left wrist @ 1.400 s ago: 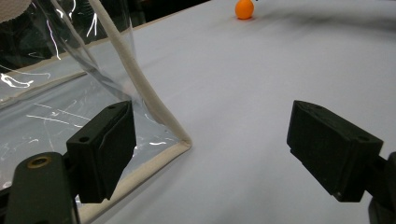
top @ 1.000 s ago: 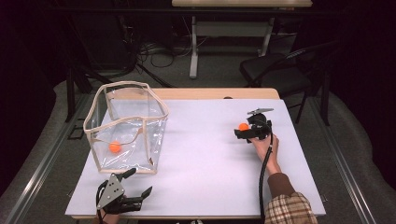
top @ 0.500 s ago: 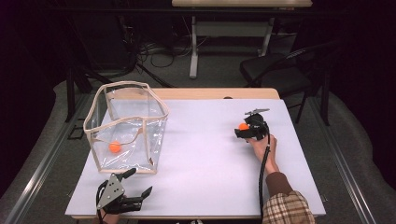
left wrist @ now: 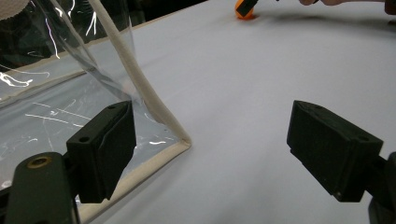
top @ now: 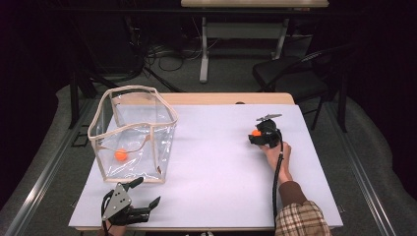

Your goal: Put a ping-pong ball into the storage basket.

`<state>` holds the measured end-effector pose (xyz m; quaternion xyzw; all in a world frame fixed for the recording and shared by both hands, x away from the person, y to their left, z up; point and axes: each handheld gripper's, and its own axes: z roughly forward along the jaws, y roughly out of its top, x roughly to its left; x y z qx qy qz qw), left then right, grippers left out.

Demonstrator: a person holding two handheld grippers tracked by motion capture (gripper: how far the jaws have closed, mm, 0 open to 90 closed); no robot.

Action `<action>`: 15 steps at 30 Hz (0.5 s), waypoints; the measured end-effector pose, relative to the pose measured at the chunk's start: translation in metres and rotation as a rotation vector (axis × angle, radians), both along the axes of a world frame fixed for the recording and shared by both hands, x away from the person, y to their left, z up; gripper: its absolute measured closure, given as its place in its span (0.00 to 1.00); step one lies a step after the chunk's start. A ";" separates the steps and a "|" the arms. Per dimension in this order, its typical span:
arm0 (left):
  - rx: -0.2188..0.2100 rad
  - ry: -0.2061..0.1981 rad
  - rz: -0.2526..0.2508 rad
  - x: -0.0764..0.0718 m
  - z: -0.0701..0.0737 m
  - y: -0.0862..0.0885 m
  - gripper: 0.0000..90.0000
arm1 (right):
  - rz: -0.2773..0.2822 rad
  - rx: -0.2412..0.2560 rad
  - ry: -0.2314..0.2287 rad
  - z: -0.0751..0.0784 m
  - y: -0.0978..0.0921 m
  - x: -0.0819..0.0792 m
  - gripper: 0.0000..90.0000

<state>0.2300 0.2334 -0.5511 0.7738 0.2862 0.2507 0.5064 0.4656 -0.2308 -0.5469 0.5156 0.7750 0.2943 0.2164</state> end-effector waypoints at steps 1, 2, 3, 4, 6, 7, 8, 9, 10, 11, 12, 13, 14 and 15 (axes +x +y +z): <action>0.000 0.000 0.000 0.000 0.000 0.000 0.18 | 0.000 -0.001 0.001 0.000 0.000 0.000 0.49; -0.001 0.000 0.000 0.000 0.000 0.000 0.18 | 0.000 -0.001 0.001 0.000 0.000 0.000 0.49; -0.001 0.000 -0.001 0.000 0.000 0.000 0.18 | -0.001 0.000 0.004 -0.001 0.000 0.000 0.50; 0.000 0.000 0.002 0.000 0.000 0.000 0.18 | -0.007 -0.004 0.007 -0.001 0.000 0.001 0.53; 0.000 0.000 0.001 0.000 0.000 0.000 0.18 | -0.009 -0.008 0.005 -0.001 0.000 0.001 0.55; -0.001 -0.001 0.000 0.000 0.000 0.000 0.18 | -0.009 -0.009 0.005 -0.001 0.000 0.001 0.55; 0.000 -0.001 0.000 0.000 0.000 0.000 0.18 | -0.007 -0.012 0.005 -0.001 0.000 0.001 0.56; 0.000 -0.001 0.000 0.000 0.000 0.000 0.18 | -0.007 -0.012 0.005 -0.001 0.000 0.001 0.56; 0.000 -0.001 0.000 0.000 0.000 0.000 0.18 | -0.006 -0.015 0.006 -0.001 0.000 0.000 0.56; -0.001 -0.001 0.000 0.000 0.000 0.000 0.18 | -0.004 -0.015 0.005 0.000 0.000 0.000 0.56; -0.002 -0.001 0.000 0.000 0.000 0.000 0.18 | -0.005 -0.014 0.004 0.000 0.000 0.000 0.56; -0.002 -0.001 0.000 0.000 0.000 0.000 0.18 | -0.004 -0.014 0.002 0.001 0.000 -0.001 0.56; -0.001 -0.001 -0.001 0.000 0.000 0.000 0.18 | 0.000 -0.012 -0.001 0.002 0.000 -0.001 0.56; -0.001 -0.001 -0.001 0.000 0.000 0.000 0.18 | 0.002 -0.012 -0.003 0.003 0.000 -0.002 0.56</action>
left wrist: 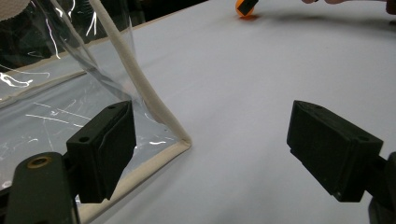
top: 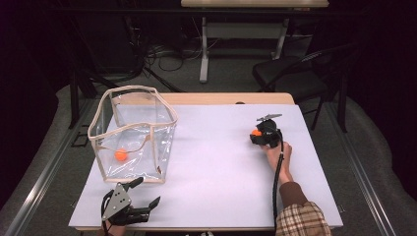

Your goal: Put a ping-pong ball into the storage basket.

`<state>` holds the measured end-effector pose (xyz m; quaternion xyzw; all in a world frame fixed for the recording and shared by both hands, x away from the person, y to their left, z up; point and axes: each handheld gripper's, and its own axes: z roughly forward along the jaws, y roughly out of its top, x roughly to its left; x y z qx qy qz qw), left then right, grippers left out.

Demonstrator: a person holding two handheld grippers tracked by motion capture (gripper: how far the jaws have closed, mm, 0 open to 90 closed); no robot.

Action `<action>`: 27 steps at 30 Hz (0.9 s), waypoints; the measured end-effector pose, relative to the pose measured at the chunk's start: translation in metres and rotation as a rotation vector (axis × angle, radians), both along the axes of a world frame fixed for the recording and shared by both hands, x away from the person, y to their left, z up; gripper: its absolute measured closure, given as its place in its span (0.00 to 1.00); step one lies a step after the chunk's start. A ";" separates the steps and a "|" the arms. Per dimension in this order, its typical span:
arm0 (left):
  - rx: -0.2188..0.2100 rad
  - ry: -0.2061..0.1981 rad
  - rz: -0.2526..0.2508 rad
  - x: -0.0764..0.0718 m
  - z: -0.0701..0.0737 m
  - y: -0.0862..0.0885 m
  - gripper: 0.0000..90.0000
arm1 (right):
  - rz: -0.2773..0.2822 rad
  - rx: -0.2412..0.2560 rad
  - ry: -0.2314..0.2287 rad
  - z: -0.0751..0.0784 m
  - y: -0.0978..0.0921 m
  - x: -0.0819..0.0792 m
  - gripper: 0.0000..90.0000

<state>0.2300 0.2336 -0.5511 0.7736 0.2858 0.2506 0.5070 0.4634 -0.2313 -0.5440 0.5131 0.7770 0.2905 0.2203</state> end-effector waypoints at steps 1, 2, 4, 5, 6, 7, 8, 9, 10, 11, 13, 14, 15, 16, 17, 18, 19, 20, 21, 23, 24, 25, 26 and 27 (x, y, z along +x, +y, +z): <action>0.000 0.000 -0.001 0.000 0.000 0.000 0.18 | -0.001 0.002 0.000 0.001 0.000 -0.001 0.56; -0.001 -0.001 -0.001 0.000 0.000 0.000 0.18 | 0.001 0.005 0.000 0.002 0.000 -0.002 0.56; 0.000 -0.002 -0.001 0.000 0.000 0.000 0.18 | 0.003 0.003 -0.001 0.003 0.000 -0.003 0.56; 0.000 -0.002 0.001 0.000 0.000 0.000 0.18 | 0.006 0.006 -0.002 0.004 -0.001 -0.004 0.56; 0.001 -0.002 0.001 0.000 0.000 0.000 0.18 | 0.008 0.007 -0.003 0.005 -0.001 -0.005 0.56; 0.001 -0.002 0.002 0.000 0.000 0.000 0.18 | 0.006 0.005 -0.004 0.007 0.000 -0.005 0.56; 0.001 -0.002 0.002 0.000 0.000 0.000 0.18 | 0.011 0.011 -0.010 0.008 0.000 -0.006 0.56; 0.001 -0.002 0.002 0.000 0.000 0.000 0.18 | 0.015 0.011 -0.012 0.009 -0.001 -0.007 0.56; -0.001 -0.001 0.000 0.000 0.000 0.000 0.18 | 0.018 0.010 -0.014 0.010 0.000 -0.008 0.56; -0.001 -0.001 0.000 0.000 0.000 0.000 0.18 | 0.021 0.008 -0.016 0.011 0.000 -0.009 0.56; -0.001 -0.001 0.000 0.000 0.000 0.000 0.18 | 0.028 0.012 -0.018 0.013 0.000 -0.011 0.56; -0.001 -0.001 0.000 0.000 0.000 0.000 0.18 | 0.029 0.013 -0.017 0.014 0.001 -0.012 0.56; 0.000 -0.001 0.000 0.000 0.000 0.000 0.18 | 0.030 0.015 -0.018 0.015 0.001 -0.012 0.56; 0.000 -0.001 0.000 0.000 0.000 0.000 0.18 | 0.034 0.015 -0.018 0.016 0.002 -0.013 0.56; 0.001 -0.001 0.002 0.000 0.000 0.000 0.18 | 0.037 0.015 -0.018 0.016 0.003 -0.014 0.56; 0.001 -0.001 0.003 0.000 0.000 0.000 0.18 | 0.041 0.014 -0.022 0.017 0.003 -0.014 0.56; 0.001 -0.001 0.003 0.000 0.000 0.000 0.18 | 0.041 0.014 -0.022 0.017 0.003 -0.014 0.56; 0.002 0.000 0.003 0.000 0.000 0.000 0.18 | 0.046 0.021 -0.024 0.019 0.004 -0.016 0.56; 0.002 0.000 0.003 0.000 0.000 0.000 0.18 | 0.046 0.021 -0.024 0.019 0.004 -0.016 0.56; 0.000 -0.001 0.003 0.000 0.000 0.000 0.18 | 0.060 0.015 -0.021 0.020 0.007 -0.017 0.56; 0.000 -0.001 0.003 0.000 0.000 0.000 0.18 | 0.061 0.018 -0.020 0.020 0.007 -0.018 0.56; 0.000 0.000 0.001 0.000 0.000 0.000 0.18 | 0.063 0.021 -0.017 0.021 0.008 -0.019 0.56; 0.000 0.000 0.001 0.000 0.000 0.000 0.18 | 0.063 0.021 -0.017 0.021 0.008 -0.019 0.56; 0.001 0.001 0.001 0.000 0.000 0.000 0.18 | 0.067 0.028 -0.014 0.021 0.009 -0.019 0.56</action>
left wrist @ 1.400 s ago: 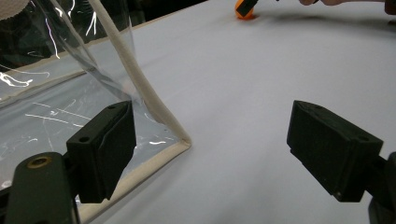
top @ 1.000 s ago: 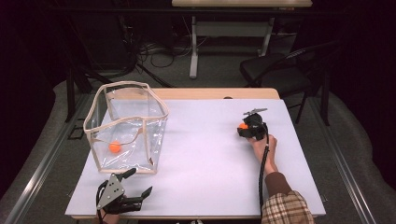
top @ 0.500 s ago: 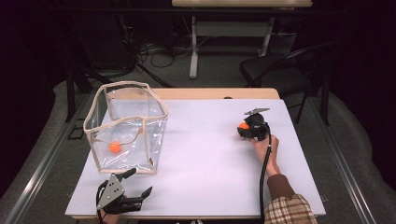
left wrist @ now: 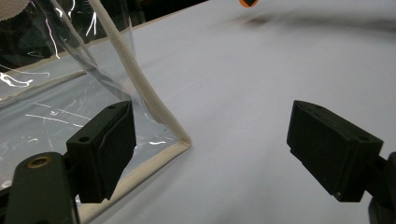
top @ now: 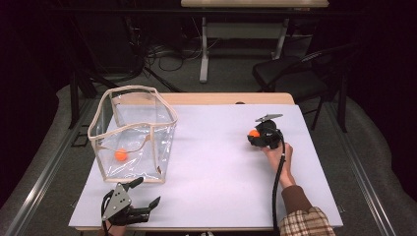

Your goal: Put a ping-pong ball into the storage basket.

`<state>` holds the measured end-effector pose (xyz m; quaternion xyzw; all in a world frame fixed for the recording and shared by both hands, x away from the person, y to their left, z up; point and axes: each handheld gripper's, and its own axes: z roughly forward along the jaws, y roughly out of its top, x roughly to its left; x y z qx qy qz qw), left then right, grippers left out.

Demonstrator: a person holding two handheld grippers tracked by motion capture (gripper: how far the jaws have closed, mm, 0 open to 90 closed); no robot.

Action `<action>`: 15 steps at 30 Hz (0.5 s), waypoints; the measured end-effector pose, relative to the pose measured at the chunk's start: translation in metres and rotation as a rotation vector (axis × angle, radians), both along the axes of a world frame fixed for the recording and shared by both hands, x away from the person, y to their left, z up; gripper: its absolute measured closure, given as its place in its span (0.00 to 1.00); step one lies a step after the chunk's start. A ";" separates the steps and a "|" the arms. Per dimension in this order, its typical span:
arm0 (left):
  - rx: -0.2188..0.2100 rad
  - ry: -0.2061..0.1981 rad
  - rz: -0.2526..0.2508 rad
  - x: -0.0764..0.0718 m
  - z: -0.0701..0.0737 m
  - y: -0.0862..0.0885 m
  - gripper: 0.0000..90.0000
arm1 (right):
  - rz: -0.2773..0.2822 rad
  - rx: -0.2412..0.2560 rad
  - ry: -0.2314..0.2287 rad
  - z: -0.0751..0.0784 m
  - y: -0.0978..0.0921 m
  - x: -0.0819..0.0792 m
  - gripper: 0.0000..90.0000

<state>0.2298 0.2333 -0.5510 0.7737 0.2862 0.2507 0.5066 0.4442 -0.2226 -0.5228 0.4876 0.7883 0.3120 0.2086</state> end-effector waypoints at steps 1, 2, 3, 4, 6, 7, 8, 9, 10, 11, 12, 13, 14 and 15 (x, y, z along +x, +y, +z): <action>0.000 0.000 0.000 0.000 0.000 0.000 0.18 | 0.010 0.007 0.001 0.002 0.002 -0.002 0.56; -0.001 0.000 0.000 0.000 0.000 0.000 0.18 | 0.010 0.007 0.001 0.002 0.002 -0.002 0.56; 0.001 0.000 0.001 0.000 0.000 0.000 0.18 | 0.017 0.006 0.004 0.002 0.004 -0.002 0.56; 0.001 0.001 0.000 0.000 0.000 0.000 0.18 | 0.021 0.008 0.002 0.002 0.005 -0.003 0.56; 0.001 0.000 0.001 0.000 0.000 0.000 0.18 | 0.026 0.008 0.002 0.003 0.008 -0.004 0.56; 0.001 0.001 0.001 0.000 0.000 0.000 0.18 | 0.032 0.008 0.002 0.004 0.009 -0.004 0.56; 0.003 0.001 0.003 0.000 0.000 0.000 0.18 | 0.038 0.009 0.000 0.004 0.010 -0.005 0.56; 0.002 0.000 0.003 0.000 0.000 0.000 0.18 | 0.041 0.010 0.002 0.005 0.011 -0.005 0.56; 0.003 0.000 0.002 0.000 0.000 0.000 0.18 | 0.045 0.008 0.001 0.005 0.013 -0.005 0.56; 0.003 0.000 0.002 0.000 0.000 0.000 0.18 | 0.045 0.008 0.001 0.005 0.013 -0.005 0.56; 0.001 0.000 0.002 0.000 0.000 0.000 0.18 | 0.054 0.012 -0.001 0.006 0.015 -0.007 0.56; 0.001 0.000 0.002 0.000 0.000 0.000 0.18 | 0.054 0.012 -0.001 0.006 0.015 -0.007 0.56; 0.001 0.000 0.000 0.000 0.000 0.000 0.18 | 0.061 0.014 -0.002 0.006 0.018 -0.007 0.56; 0.001 0.001 0.001 0.000 0.000 0.000 0.18 | 0.064 0.015 -0.001 0.007 0.019 -0.008 0.56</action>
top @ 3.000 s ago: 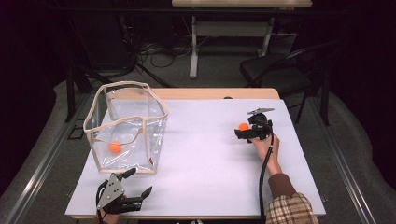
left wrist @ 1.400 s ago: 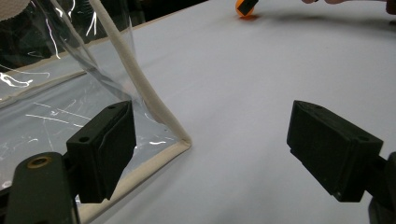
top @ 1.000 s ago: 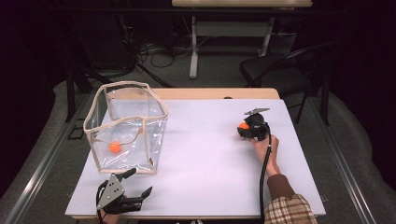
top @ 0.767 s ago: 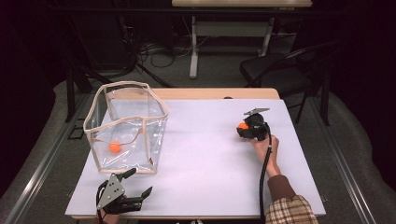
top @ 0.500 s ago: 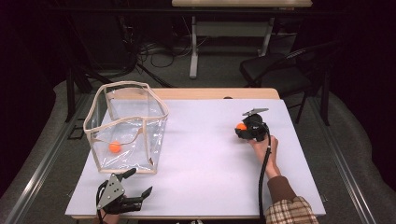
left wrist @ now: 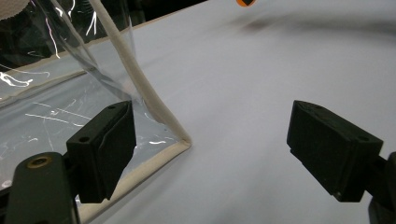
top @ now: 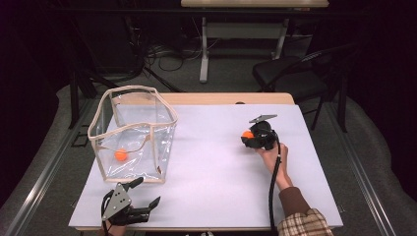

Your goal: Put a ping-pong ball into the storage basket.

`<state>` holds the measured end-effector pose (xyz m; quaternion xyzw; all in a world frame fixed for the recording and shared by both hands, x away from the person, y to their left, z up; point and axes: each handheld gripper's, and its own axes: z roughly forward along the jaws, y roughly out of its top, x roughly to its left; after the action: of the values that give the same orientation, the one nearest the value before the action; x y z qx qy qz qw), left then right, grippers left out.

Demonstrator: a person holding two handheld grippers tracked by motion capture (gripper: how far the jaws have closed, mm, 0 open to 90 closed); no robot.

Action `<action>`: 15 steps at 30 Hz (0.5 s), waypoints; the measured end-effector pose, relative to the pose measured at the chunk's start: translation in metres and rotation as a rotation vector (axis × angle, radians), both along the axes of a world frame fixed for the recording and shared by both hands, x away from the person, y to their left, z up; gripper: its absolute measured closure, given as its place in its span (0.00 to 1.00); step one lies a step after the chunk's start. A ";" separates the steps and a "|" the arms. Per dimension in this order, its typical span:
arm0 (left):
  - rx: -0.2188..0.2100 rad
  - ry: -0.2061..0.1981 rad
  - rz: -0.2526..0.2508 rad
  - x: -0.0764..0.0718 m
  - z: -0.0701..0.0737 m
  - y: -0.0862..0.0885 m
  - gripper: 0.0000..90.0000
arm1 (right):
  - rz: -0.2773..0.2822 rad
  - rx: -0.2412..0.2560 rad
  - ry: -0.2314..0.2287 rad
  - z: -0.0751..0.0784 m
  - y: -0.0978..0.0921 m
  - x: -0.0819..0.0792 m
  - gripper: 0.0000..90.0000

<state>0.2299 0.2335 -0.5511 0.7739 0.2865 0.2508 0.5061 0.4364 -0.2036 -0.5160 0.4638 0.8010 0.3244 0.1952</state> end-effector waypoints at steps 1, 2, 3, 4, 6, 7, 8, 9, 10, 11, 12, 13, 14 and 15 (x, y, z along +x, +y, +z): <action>0.001 0.001 0.000 0.000 0.000 0.000 0.18 | 0.006 -0.001 -0.001 0.000 0.002 0.000 0.56; 0.001 0.000 0.000 0.000 0.000 0.000 0.18 | 0.009 -0.001 0.000 0.001 0.003 -0.001 0.56; 0.000 -0.001 0.001 0.000 0.000 0.000 0.18 | 0.013 -0.001 -0.002 0.001 0.004 -0.001 0.56; 0.001 0.000 0.000 0.000 0.000 0.000 0.18 | 0.017 -0.003 -0.007 0.001 0.005 -0.002 0.56; 0.000 -0.001 0.000 0.000 0.000 0.000 0.18 | 0.020 -0.001 -0.004 0.002 0.007 -0.002 0.56; 0.000 0.000 0.000 0.000 0.000 0.000 0.18 | 0.027 -0.002 -0.007 0.002 0.010 -0.003 0.56; 0.001 -0.001 0.001 0.000 0.000 0.000 0.18 | 0.027 -0.002 -0.007 0.002 0.010 -0.003 0.56; 0.000 -0.001 0.001 0.000 0.000 0.000 0.18 | 0.037 -0.002 -0.010 0.003 0.013 -0.004 0.56; 0.002 -0.001 0.001 0.000 0.000 0.000 0.18 | 0.040 -0.002 -0.008 0.003 0.014 -0.004 0.56; 0.002 -0.001 0.001 0.000 0.000 0.000 0.18 | 0.040 -0.002 -0.008 0.003 0.014 -0.004 0.56; 0.002 -0.001 0.002 0.000 0.000 0.000 0.18 | 0.043 -0.002 -0.010 0.003 0.016 -0.005 0.56; 0.000 -0.001 0.001 0.000 0.000 0.000 0.18 | 0.052 -0.001 -0.008 0.004 0.018 -0.006 0.56; 0.001 -0.001 0.001 0.000 0.000 0.000 0.18 | 0.056 -0.002 -0.014 0.004 0.020 -0.006 0.56; 0.001 -0.002 0.002 0.000 0.000 0.000 0.18 | 0.058 -0.002 -0.014 0.004 0.021 -0.006 0.56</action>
<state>0.2299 0.2333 -0.5512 0.7737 0.2866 0.2519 0.5058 0.4301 -0.1824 -0.5115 0.4380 0.8131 0.3321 0.1918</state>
